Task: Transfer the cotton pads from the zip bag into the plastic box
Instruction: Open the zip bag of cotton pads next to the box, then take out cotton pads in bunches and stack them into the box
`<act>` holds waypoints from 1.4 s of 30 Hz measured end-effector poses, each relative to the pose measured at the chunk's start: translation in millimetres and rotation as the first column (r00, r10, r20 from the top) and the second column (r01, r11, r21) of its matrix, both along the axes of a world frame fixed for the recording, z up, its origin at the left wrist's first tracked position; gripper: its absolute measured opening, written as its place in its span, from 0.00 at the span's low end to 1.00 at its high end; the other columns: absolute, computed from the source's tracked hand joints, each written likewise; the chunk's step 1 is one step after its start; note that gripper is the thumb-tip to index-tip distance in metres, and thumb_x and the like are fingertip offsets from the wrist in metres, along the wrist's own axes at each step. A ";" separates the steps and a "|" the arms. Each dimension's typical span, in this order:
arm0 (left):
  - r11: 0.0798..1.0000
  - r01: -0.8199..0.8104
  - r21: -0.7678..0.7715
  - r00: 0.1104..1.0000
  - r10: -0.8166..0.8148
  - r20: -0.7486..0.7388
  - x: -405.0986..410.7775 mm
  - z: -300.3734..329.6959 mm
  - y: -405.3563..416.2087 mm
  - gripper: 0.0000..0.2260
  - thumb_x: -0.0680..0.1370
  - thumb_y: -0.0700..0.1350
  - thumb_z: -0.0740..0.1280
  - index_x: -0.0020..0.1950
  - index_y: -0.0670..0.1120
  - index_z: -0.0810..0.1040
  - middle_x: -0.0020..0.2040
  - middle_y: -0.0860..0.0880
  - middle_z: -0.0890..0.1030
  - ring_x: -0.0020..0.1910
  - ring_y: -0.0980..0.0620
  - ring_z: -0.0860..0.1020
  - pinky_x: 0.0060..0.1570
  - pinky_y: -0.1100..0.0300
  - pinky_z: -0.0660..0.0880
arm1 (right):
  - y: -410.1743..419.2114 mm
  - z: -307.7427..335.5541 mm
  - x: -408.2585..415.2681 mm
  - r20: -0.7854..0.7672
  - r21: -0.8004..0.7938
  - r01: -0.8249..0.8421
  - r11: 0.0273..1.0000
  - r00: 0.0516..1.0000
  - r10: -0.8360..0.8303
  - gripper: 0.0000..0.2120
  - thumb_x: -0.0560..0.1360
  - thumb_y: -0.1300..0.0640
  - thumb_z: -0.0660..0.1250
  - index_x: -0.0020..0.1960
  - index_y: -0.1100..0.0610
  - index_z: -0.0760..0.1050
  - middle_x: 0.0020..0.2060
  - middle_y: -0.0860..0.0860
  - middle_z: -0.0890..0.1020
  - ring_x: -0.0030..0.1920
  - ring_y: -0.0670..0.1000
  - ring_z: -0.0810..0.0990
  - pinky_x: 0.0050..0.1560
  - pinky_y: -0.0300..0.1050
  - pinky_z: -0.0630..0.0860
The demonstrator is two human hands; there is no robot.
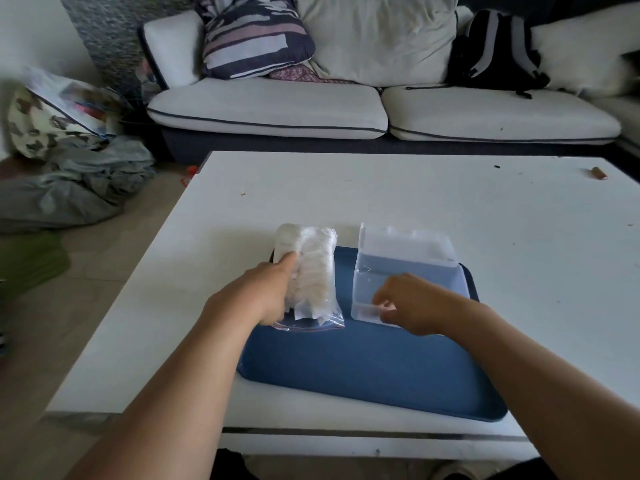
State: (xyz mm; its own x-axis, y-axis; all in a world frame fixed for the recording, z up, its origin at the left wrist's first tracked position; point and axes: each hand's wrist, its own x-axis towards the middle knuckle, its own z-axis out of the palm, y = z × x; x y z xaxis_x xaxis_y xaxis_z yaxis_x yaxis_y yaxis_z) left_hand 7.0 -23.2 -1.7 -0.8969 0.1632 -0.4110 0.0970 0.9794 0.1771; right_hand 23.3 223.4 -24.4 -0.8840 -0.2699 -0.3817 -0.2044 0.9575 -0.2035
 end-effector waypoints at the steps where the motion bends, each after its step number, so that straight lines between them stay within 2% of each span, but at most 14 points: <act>1: 0.998 -0.004 0.055 0.999 0.005 -0.034 -0.1 0.8 0.7 0.33 0.75 0.40 0.71 0.74 0.56 0.60 0.55 0.47 0.76 0.49 0.45 0.78 0.51 0.45 0.81 | 2.2 1.1 0.7 0.006 0.035 -0.016 0.999 1.000 0.015 0.15 0.77 0.55 0.68 0.64 0.52 0.80 0.61 0.49 0.83 0.60 0.52 0.80 0.62 0.47 0.75; 4: 0.978 -0.024 0.206 0.994 0.046 -0.102 1.7 7.1 3.8 0.23 0.75 0.47 0.70 0.70 0.53 0.72 0.55 0.49 0.79 0.51 0.46 0.79 0.54 0.48 0.79 | 1.5 18.6 4.6 0.011 0.030 -0.056 0.998 0.998 0.056 0.15 0.73 0.51 0.74 0.59 0.52 0.82 0.54 0.46 0.84 0.55 0.49 0.82 0.56 0.42 0.76; 7: 0.967 -0.028 0.251 0.977 0.079 -0.196 0.6 8.4 6.1 0.20 0.75 0.50 0.71 0.66 0.55 0.77 0.56 0.49 0.81 0.52 0.46 0.80 0.54 0.50 0.79 | -12.4 39.1 12.6 -0.174 -0.283 -0.020 0.959 0.984 -0.030 0.09 0.70 0.44 0.76 0.47 0.47 0.85 0.35 0.43 0.82 0.37 0.42 0.80 0.41 0.38 0.76; 9: 0.958 -0.031 0.287 0.955 0.113 -0.273 -1.4 8.2 7.2 0.13 0.74 0.50 0.71 0.59 0.55 0.81 0.51 0.50 0.83 0.48 0.47 0.81 0.52 0.51 0.80 | -26.2 43.3 16.6 -0.298 -0.410 -0.085 0.908 0.954 -0.045 0.06 0.71 0.46 0.75 0.46 0.45 0.85 0.32 0.44 0.77 0.33 0.43 0.75 0.36 0.35 0.69; 11: 0.939 -0.043 0.342 0.931 0.162 -0.327 -2.0 9.6 9.3 0.09 0.74 0.51 0.71 0.54 0.55 0.81 0.47 0.51 0.83 0.45 0.46 0.81 0.49 0.52 0.80 | -39.0 39.9 21.1 -0.378 -0.373 -0.173 0.912 0.926 0.021 0.06 0.74 0.47 0.72 0.50 0.44 0.85 0.37 0.44 0.75 0.37 0.44 0.72 0.37 0.38 0.66; 14: 0.919 -0.053 0.391 0.906 0.208 -0.368 -2.3 11.7 11.5 0.09 0.74 0.54 0.71 0.53 0.55 0.81 0.46 0.52 0.83 0.44 0.46 0.82 0.49 0.52 0.80 | -47.1 24.6 19.2 -0.530 -0.164 -0.202 0.966 0.844 0.086 0.08 0.75 0.50 0.71 0.53 0.44 0.84 0.41 0.46 0.73 0.44 0.50 0.74 0.40 0.42 0.62; 16: 0.915 -0.061 0.399 0.900 0.223 -0.375 -2.8 12.5 11.5 0.09 0.75 0.56 0.70 0.53 0.55 0.81 0.46 0.52 0.83 0.44 0.46 0.82 0.48 0.52 0.81 | -47.0 18.9 12.9 -0.657 -0.093 -0.181 0.979 0.750 0.077 0.07 0.69 0.54 0.75 0.46 0.46 0.86 0.36 0.49 0.74 0.40 0.54 0.76 0.36 0.43 0.63; 18: 0.905 -0.062 0.421 0.892 0.240 -0.383 -3.3 13.0 11.2 0.09 0.75 0.57 0.69 0.51 0.55 0.81 0.44 0.53 0.84 0.42 0.47 0.82 0.47 0.53 0.81 | -47.5 17.1 7.9 -0.702 -0.095 -0.135 0.986 0.711 0.030 0.08 0.64 0.57 0.77 0.42 0.48 0.85 0.34 0.50 0.73 0.36 0.55 0.75 0.33 0.43 0.66; 24: 0.902 -0.062 0.428 0.910 0.227 -0.347 -1.7 14.4 13.0 0.06 0.74 0.52 0.67 0.50 0.55 0.79 0.44 0.53 0.84 0.41 0.47 0.81 0.45 0.54 0.80 | -54.5 12.4 2.8 -0.767 -0.082 -0.037 0.996 0.640 -0.039 0.19 0.60 0.61 0.77 0.50 0.51 0.81 0.38 0.51 0.73 0.39 0.56 0.73 0.35 0.46 0.69; 30: 0.916 -0.055 0.398 0.911 0.209 -0.354 -1.8 12.0 14.0 0.05 0.79 0.47 0.63 0.45 0.48 0.72 0.41 0.51 0.77 0.39 0.47 0.76 0.34 0.57 0.67 | -54.3 3.2 -3.0 -0.753 -0.120 -0.071 0.990 0.656 -0.045 0.15 0.64 0.55 0.80 0.49 0.51 0.83 0.49 0.52 0.77 0.48 0.59 0.77 0.42 0.50 0.75; 33: 0.887 -0.038 0.461 0.899 0.232 -0.372 -1.8 12.6 13.7 0.06 0.81 0.46 0.60 0.46 0.46 0.68 0.46 0.48 0.75 0.41 0.44 0.78 0.39 0.52 0.72 | -57.2 3.3 -3.6 -0.746 -0.150 -0.104 0.983 0.665 -0.044 0.13 0.63 0.58 0.80 0.47 0.51 0.83 0.53 0.52 0.79 0.51 0.59 0.79 0.43 0.49 0.76; 36: 0.880 -0.019 0.474 0.886 0.235 -0.400 -0.8 15.3 13.6 0.06 0.83 0.45 0.58 0.47 0.47 0.66 0.49 0.48 0.71 0.41 0.44 0.76 0.40 0.51 0.72 | -57.3 2.0 -5.4 -0.735 -0.144 -0.085 0.986 0.677 -0.049 0.19 0.65 0.58 0.78 0.55 0.50 0.82 0.55 0.51 0.79 0.53 0.58 0.78 0.44 0.50 0.78; 39: 0.883 -0.018 0.468 0.887 0.230 -0.400 1.0 15.4 15.1 0.05 0.84 0.45 0.57 0.49 0.46 0.66 0.50 0.48 0.69 0.41 0.46 0.72 0.41 0.52 0.68 | -57.2 -0.1 -6.7 -0.722 -0.142 -0.053 0.988 0.688 -0.067 0.22 0.66 0.57 0.78 0.58 0.50 0.80 0.54 0.50 0.78 0.51 0.56 0.78 0.41 0.47 0.78; 42: 0.889 -0.023 0.457 0.900 0.217 -0.377 0.3 12.3 15.8 0.05 0.83 0.47 0.58 0.50 0.46 0.66 0.51 0.48 0.68 0.39 0.48 0.71 0.40 0.54 0.67 | -57.7 0.5 -6.4 -0.690 -0.203 -0.049 0.978 0.715 -0.107 0.18 0.65 0.57 0.79 0.54 0.52 0.81 0.52 0.50 0.78 0.48 0.56 0.78 0.34 0.47 0.78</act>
